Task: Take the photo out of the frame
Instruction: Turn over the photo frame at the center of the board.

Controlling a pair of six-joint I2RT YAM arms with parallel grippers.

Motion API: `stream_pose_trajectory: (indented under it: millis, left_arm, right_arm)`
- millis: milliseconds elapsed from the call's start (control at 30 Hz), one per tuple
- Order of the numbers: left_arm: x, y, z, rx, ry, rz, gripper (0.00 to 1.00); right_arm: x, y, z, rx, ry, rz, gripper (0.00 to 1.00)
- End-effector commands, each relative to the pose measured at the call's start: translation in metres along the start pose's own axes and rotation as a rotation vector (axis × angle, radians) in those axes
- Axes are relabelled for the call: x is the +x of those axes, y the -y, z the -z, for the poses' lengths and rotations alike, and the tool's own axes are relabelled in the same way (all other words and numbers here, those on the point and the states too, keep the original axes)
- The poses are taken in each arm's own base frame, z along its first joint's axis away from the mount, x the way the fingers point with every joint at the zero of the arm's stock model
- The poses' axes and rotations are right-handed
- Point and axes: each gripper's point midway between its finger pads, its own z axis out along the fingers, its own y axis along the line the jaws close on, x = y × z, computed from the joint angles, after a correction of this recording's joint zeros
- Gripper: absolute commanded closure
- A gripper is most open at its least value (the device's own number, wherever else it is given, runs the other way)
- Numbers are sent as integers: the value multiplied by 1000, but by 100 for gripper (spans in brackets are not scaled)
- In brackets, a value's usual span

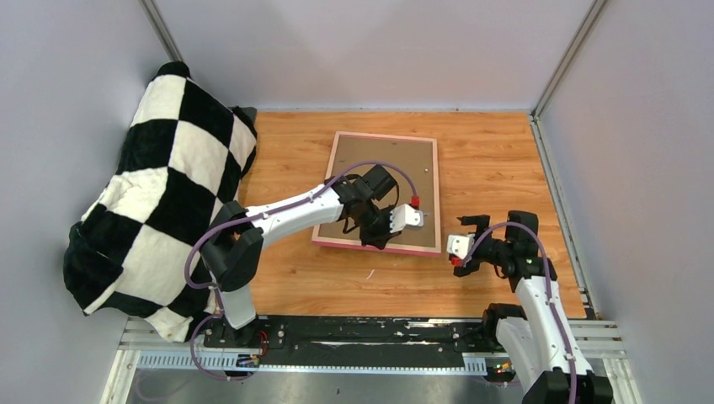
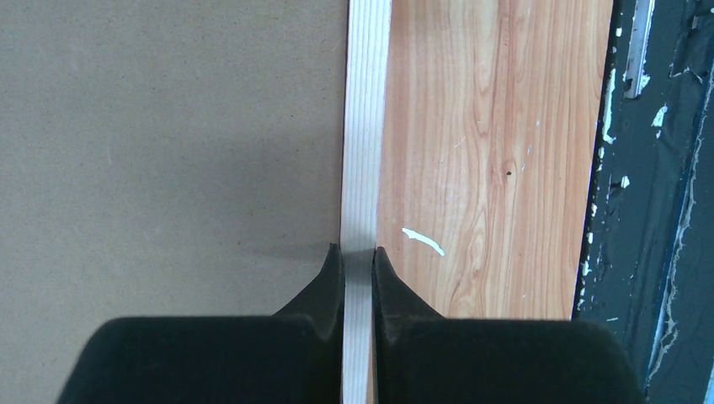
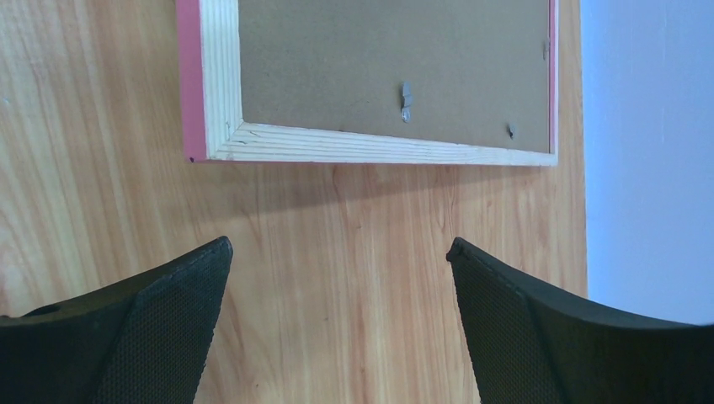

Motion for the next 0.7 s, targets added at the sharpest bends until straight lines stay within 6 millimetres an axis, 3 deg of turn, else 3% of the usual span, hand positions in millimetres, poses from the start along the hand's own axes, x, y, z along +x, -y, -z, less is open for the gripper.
stream_pose_trajectory:
  millis: [0,167,367,533,667]
  left_arm:
    - [-25,-1,25,-18,82,-29,100]
    - [-27,-8,31,-45,87,4,100]
    - [-35,-22,37,-67,114,76,100]
    - [-47,-26,44,-72,146,84,100]
    - [-52,-29,48,-84,158,93,100]
  right_arm:
    - [-13,17,-15,83,119,188,0]
    - [-30,19,-13,64,191,205,0]
    - [-57,-5,2,-105,226,119,0]
    - [-51,-16,2,-125,195,116,1]
    - [-50,-11,-1,-94,197,86,1]
